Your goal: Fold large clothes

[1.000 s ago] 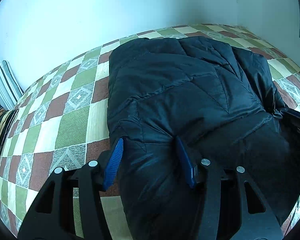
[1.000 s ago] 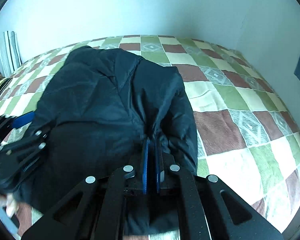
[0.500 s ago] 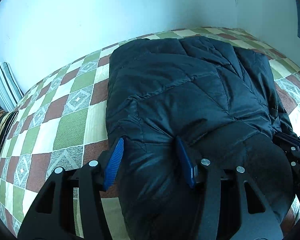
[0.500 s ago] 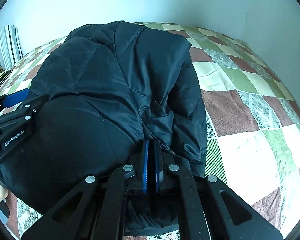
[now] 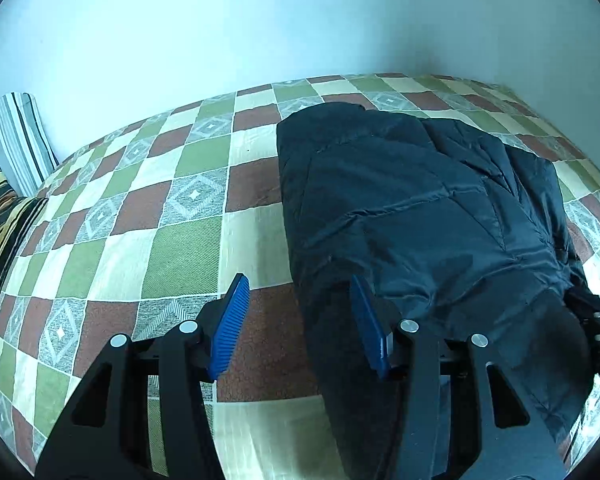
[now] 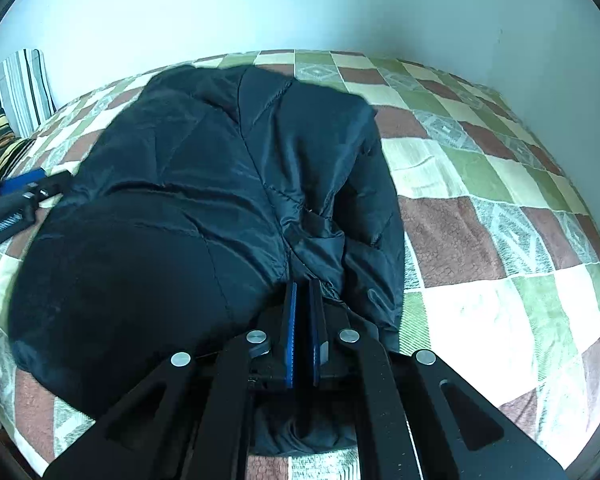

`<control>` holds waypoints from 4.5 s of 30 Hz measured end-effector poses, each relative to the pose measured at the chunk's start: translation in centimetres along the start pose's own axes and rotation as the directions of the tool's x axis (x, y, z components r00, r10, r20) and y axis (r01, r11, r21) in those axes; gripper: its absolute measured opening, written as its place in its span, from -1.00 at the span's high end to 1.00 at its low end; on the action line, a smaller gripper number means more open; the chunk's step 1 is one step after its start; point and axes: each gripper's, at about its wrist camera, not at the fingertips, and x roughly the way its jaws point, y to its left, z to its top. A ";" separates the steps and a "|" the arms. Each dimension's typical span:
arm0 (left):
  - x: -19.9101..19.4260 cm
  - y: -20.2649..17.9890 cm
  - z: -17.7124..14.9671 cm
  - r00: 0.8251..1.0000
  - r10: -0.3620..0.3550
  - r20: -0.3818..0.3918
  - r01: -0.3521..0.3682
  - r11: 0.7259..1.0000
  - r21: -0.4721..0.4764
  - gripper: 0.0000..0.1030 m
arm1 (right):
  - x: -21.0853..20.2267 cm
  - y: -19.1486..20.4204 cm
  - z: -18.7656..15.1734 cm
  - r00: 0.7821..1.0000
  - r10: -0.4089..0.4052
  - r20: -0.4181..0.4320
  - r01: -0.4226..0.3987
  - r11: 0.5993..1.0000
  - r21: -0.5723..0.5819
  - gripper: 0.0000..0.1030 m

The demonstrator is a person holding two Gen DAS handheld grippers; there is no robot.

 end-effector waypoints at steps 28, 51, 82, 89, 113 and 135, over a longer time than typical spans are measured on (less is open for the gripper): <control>6.1 -3.6 3.0 0.994 -0.020 -0.105 0.027 0.997 0.071 0.07 | 8.6 -1.7 7.4 0.993 0.080 -0.083 -0.078 0.997 0.028 0.91; 0.1 -4.9 -0.8 0.998 -0.015 -0.065 0.019 0.998 0.065 0.08 | 2.1 -2.8 1.7 0.997 0.075 -0.009 -0.074 0.993 0.096 0.80; -4.8 -5.2 -3.0 0.999 -0.008 0.034 0.009 1.000 -0.009 -0.66 | -3.7 -4.4 -2.3 0.993 0.039 0.109 -0.058 0.983 0.173 -0.24; -6.7 -4.9 -4.1 0.999 -0.034 0.036 0.036 0.998 -0.049 -0.81 | -5.3 -4.3 -3.3 0.991 0.005 0.131 -0.025 0.988 0.152 -0.46; -17.1 -4.3 -3.9 0.986 0.011 0.164 0.006 0.995 -0.100 -0.94 | -15.0 -1.7 -2.7 0.966 -0.016 0.259 -0.009 0.995 0.096 -0.61; -18.0 -4.1 -4.3 0.984 0.027 0.178 -0.007 0.994 -0.110 -0.94 | -15.3 -0.6 -2.7 0.966 -0.008 0.260 -0.013 0.997 0.080 -0.61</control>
